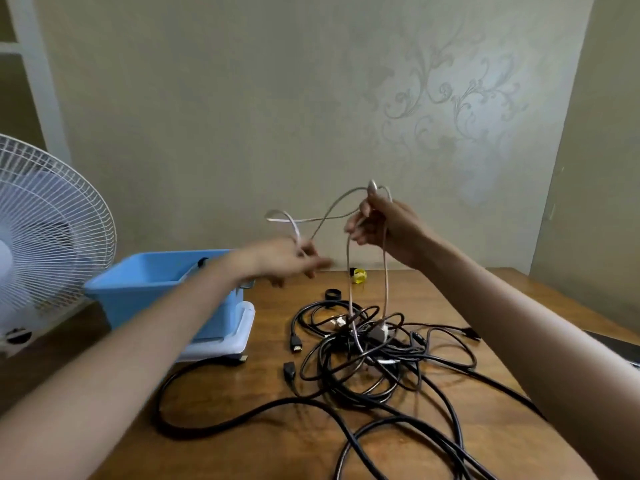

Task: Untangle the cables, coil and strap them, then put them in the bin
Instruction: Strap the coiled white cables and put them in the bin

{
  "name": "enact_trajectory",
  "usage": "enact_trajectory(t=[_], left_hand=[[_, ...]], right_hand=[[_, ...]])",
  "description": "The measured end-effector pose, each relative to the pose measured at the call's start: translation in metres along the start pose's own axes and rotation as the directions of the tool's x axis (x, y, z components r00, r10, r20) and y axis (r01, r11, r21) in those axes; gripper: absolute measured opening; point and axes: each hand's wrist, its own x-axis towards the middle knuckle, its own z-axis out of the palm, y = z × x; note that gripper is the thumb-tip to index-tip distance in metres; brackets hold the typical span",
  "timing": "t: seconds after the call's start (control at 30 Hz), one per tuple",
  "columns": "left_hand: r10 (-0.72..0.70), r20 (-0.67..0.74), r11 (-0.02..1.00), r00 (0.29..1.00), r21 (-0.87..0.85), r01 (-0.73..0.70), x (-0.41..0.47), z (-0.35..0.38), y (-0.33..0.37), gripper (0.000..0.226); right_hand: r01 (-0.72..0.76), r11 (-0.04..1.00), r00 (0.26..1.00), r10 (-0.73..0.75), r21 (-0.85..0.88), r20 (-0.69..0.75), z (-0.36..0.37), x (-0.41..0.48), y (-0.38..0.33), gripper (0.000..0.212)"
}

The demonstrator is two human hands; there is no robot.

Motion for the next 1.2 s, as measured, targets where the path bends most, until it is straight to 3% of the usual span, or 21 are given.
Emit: enact_trajectory(t=[0.1, 0.17, 0.23, 0.33, 0.4, 0.5, 0.63, 0.7, 0.77, 0.9, 0.97, 1.03, 1.13, 1.2], left_hand=[[0.12, 0.026, 0.992, 0.992, -0.029, -0.12, 0.02, 0.049, 0.002, 0.037], [0.2, -0.058, 0.974, 0.978, -0.094, -0.204, 0.027, 0.069, 0.001, 0.027], [0.174, -0.134, 0.972, 0.975, -0.134, -0.192, 0.034, 0.077, -0.005, 0.031], [0.087, -0.192, 0.996, 0.978, 0.014, -0.086, 0.038, 0.071, -0.012, 0.042], [-0.03, -0.353, 0.987, 0.935, -0.156, -0.027, 0.039, 0.051, -0.01, 0.047], [-0.125, -0.55, 0.791, 0.826, -0.558, -0.252, 0.039, 0.008, 0.003, 0.048], [0.057, -0.655, 0.477, 0.754, -0.646, -0.597, 0.033, -0.026, 0.029, 0.036], [0.149, -0.713, 0.321, 0.685, -0.62, -0.716, 0.031, -0.042, 0.043, 0.035], [0.173, -0.781, 0.267, 0.6, -0.55, -0.792, 0.024, -0.062, 0.056, 0.037], [0.124, -0.866, 0.297, 0.484, -0.433, -0.851, 0.01, -0.086, 0.054, 0.035], [0.034, -0.856, 0.324, 0.516, -0.479, -0.816, 0.008, -0.082, 0.041, 0.033], [-0.096, -0.786, 0.357, 0.611, -0.6, -0.716, 0.01, -0.068, 0.026, 0.034], [-0.21, -0.528, 0.325, 0.823, -0.832, -0.45, 0.018, -0.034, 0.008, 0.035], [-0.288, -0.301, 0.25, 0.909, -0.94, -0.232, 0.024, -0.009, -0.006, 0.036]], right_hand=[[0.085, 0.979, 0.994, -0.095, 0.184, 0.047, 0.02, 0.006, -0.017, 0.05], [0.144, 0.954, 0.987, -0.159, 0.263, 0.035, 0.024, 0.007, -0.025, 0.052], [0.174, 0.952, 0.982, -0.187, 0.252, 0.028, 0.021, 0.005, -0.031, 0.047], [0.19, 0.982, 0.982, -0.19, -0.02, 0.02, 0.004, -0.004, -0.033, 0.049], [0.166, 0.94, 0.985, -0.173, -0.297, 0.003, -0.011, -0.008, -0.026, 0.052], [0.105, 0.834, 0.994, -0.107, -0.541, 0.028, -0.025, -0.009, -0.005, 0.045], [0.037, 0.683, 0.994, 0.052, -0.729, 0.099, -0.011, -0.014, 0.022, 0.029], [0.042, 0.674, 0.993, 0.051, -0.737, 0.103, 0.001, -0.014, 0.036, 0.027], [0.011, 0.724, 1.0, -0.015, -0.69, -0.001, 0.008, -0.011, 0.047, 0.025], [-0.094, 0.718, 0.99, -0.005, -0.689, -0.139, 0.004, -0.004, 0.044, 0.039], [-0.13, 0.769, 0.984, 0.022, -0.626, -0.177, -0.004, -0.001, 0.035, 0.041], [-0.17, 0.852, 0.976, 0.074, -0.495, -0.207, -0.012, 0.0, 0.027, 0.041], [-0.242, 0.874, 0.962, 0.16, -0.421, -0.22, -0.024, 0.0, 0.023, 0.038], [-0.306, 0.846, 0.948, 0.227, -0.436, -0.225, -0.032, -0.002, 0.024, 0.042]])
